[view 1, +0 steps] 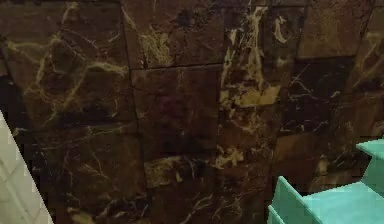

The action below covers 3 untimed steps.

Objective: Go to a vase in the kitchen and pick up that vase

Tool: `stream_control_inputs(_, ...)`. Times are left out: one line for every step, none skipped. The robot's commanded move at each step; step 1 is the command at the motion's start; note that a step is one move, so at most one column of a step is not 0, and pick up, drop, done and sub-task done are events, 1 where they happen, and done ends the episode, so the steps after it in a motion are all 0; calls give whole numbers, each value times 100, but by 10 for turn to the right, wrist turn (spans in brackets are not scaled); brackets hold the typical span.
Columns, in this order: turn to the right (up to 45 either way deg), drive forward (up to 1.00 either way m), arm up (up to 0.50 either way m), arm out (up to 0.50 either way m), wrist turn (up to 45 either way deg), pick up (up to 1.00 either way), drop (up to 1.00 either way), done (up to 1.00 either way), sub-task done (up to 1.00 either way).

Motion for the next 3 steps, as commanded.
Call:
stream_control_inputs(-420,0,0,0,0,0,0,0,0)
stream_control_inputs(-60,0,0,0,0,0,0,0,0)
stream_control_inputs(450,0,0,0,0,0,0,0,0)
